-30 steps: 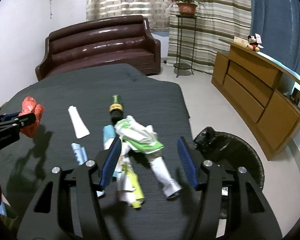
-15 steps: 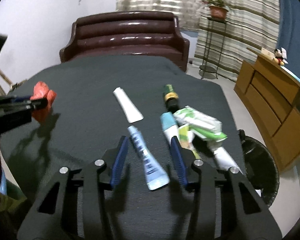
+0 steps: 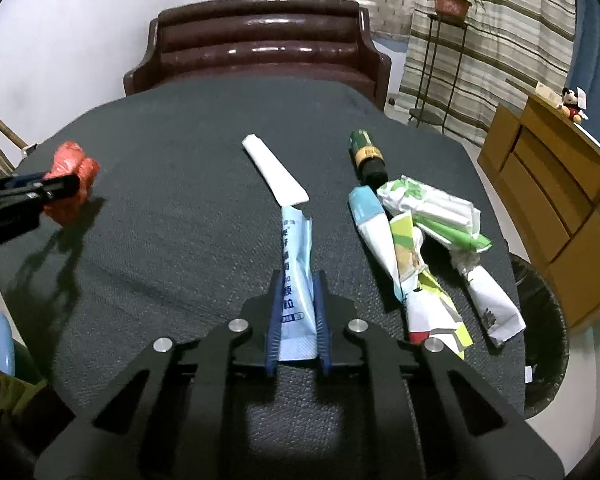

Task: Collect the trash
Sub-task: 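Carry red bag and blue-white tube over the black bin and open both tools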

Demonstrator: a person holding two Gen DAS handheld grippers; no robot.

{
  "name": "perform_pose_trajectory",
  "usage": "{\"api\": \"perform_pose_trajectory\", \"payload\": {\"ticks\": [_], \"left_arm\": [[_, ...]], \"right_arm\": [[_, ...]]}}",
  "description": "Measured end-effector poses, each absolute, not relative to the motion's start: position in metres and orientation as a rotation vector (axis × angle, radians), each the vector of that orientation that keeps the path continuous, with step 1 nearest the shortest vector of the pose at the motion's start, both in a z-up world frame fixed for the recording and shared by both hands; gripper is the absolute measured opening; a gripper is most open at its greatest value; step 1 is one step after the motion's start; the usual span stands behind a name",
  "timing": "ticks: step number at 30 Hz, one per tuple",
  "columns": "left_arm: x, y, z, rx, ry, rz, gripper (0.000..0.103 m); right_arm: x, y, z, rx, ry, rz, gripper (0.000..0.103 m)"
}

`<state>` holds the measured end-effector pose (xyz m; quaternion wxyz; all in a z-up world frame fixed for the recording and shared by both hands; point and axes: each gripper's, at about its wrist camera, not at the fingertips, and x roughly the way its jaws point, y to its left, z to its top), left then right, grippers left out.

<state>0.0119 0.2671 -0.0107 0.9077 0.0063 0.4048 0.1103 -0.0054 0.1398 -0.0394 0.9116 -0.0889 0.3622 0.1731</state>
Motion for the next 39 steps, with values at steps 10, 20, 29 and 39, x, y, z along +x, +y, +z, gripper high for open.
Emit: {"api": "perform_pose_trajectory", "payload": {"ticks": [10,20,29,39], "left_arm": [[0.019,0.217,-0.004,0.027,0.782,0.059,0.035],[0.039,0.127,0.010,0.050,0.704,-0.158,0.035],[0.054,0.059,0.013,0.086,0.659,-0.303,0.035],[0.063,0.014,0.003,0.134,0.664,-0.360,0.035]], "right_arm": [[-0.011,0.093,-0.002,-0.109,0.630,0.261,0.015],[0.004,0.003,0.007,-0.053,0.602,0.038,0.015],[0.012,-0.059,0.003,-0.010,0.593,-0.096,0.015],[0.023,-0.100,-0.008,0.036,0.602,-0.155,0.015]]}}
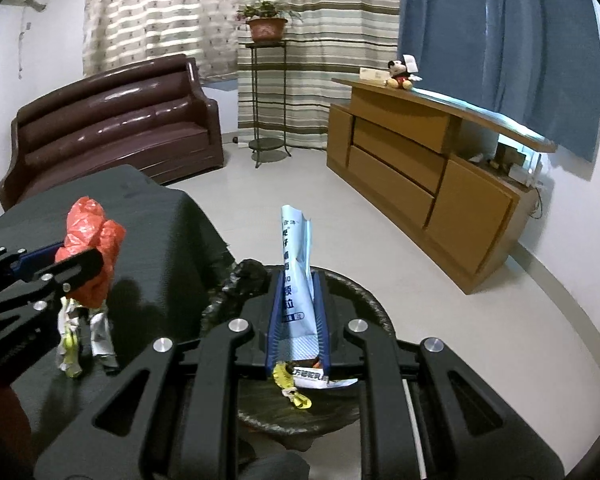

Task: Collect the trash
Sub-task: 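Carry red bag and blue-white tube over the black bin and open both tools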

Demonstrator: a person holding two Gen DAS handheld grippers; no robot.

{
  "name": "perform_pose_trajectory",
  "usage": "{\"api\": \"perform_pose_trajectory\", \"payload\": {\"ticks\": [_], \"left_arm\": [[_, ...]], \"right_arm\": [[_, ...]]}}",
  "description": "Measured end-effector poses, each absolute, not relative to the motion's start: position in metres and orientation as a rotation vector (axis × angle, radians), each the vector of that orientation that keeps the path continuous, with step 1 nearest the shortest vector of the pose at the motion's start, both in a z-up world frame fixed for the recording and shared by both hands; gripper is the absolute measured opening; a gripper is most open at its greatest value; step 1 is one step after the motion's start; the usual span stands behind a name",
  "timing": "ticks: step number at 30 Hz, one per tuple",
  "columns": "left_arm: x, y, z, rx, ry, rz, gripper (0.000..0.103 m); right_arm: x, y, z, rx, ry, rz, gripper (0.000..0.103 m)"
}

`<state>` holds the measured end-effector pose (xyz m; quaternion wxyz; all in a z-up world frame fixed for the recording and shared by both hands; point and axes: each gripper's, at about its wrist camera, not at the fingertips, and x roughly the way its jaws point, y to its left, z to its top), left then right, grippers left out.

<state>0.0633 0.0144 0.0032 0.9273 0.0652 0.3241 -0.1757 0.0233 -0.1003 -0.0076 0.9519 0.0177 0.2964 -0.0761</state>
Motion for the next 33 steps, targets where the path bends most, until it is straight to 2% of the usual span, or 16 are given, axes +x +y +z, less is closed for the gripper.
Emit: {"api": "perform_pose_trajectory", "payload": {"ticks": [30,33], "left_arm": [[0.092,-0.046,-0.017,0.222,0.749,-0.307,0.036],[0.095,-0.044,-0.018,0.214,0.758,-0.303,0.038]], "right_arm": [[0.045,-0.139,-0.022,0.116,0.608,-0.181,0.017],[0.046,-0.140,-0.024,0.119,0.612,-0.181,0.017]]}}
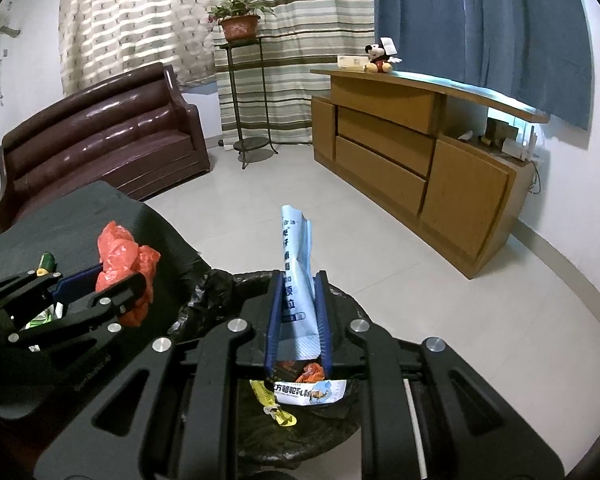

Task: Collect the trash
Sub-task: 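Carry red bag and blue-white tube over the black bin and open both tools, then move both open tools back to the trash on the table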

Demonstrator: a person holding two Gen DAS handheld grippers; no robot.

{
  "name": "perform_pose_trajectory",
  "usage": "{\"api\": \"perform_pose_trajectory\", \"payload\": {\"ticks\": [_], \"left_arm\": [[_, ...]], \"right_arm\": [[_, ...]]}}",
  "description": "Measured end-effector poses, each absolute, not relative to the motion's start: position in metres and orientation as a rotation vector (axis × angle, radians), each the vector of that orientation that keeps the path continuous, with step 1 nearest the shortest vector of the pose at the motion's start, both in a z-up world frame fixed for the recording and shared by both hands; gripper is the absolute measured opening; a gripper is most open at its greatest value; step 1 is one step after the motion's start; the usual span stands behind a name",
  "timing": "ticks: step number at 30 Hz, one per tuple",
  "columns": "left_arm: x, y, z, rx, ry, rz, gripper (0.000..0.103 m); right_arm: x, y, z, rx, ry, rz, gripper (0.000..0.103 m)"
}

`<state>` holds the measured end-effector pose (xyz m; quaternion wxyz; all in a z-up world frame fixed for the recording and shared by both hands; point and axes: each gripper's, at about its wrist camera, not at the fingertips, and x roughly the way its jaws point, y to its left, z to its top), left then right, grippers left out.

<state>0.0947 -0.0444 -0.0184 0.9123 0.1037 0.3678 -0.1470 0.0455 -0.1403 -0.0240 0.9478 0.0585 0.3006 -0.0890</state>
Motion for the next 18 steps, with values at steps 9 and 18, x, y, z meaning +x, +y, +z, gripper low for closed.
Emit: {"api": "perform_pose_trajectory", "payload": {"ticks": [9,18], "left_arm": [[0.095,-0.044,-0.021,0.215,0.763,-0.297,0.054],[0.085,-0.028,-0.008,0.175,0.752,-0.272,0.065]], "right_arm": [[0.043,-0.142,-0.022,0.116,0.598,-0.190,0.034],[0.032,-0.143,-0.015,0.135,0.576,-0.191,0.060]]}}
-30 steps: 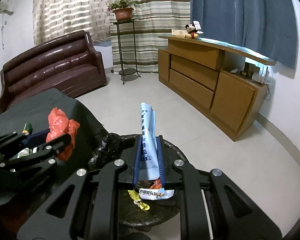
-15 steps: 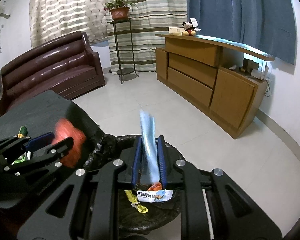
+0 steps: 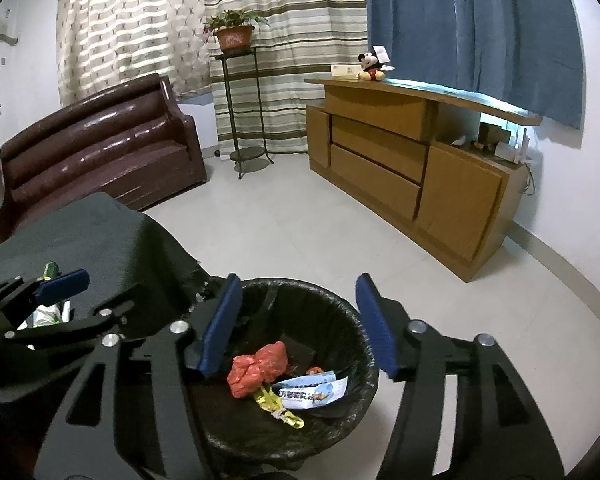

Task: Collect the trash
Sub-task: 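Move both open tools back to the trash on the table, then grasp the light-blue-capped white tube with the left tool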

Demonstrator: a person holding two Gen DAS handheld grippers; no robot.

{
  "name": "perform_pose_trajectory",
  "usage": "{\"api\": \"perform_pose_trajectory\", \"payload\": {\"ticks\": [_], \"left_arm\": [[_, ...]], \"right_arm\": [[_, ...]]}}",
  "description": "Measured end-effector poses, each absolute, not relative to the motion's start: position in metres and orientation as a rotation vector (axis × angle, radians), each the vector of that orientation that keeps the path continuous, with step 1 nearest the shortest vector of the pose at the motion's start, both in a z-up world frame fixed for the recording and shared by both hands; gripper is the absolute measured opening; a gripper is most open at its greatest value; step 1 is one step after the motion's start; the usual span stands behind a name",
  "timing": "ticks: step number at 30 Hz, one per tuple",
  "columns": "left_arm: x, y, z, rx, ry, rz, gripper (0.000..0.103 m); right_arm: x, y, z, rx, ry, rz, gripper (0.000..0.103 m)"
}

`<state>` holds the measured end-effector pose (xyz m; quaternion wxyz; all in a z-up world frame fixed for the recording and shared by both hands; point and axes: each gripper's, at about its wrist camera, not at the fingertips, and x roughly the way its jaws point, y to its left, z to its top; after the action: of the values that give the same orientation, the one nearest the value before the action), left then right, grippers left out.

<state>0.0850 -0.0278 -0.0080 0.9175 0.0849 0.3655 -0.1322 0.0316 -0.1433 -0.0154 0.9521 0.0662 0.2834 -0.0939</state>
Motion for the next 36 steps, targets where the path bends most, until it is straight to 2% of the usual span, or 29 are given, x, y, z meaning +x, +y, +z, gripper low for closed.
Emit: {"api": "perform_pose_trajectory", "payload": {"ticks": [13,23,36], "left_arm": [[0.057,0.040,0.001,0.132,0.773,-0.150,0.066],[0.048,0.100,-0.013,0.101,0.818,-0.038,0.066],[0.058,0.106,-0.030,0.106,0.869,-0.033,0.066]], "right_arm": [[0.014,-0.098,-0.011,0.106,0.610,-0.106,0.060],[0.007,-0.058,-0.014,0.056,0.627,-0.030,0.060],[0.010,-0.050,-0.023,0.062,0.661,-0.004,0.060]]}}
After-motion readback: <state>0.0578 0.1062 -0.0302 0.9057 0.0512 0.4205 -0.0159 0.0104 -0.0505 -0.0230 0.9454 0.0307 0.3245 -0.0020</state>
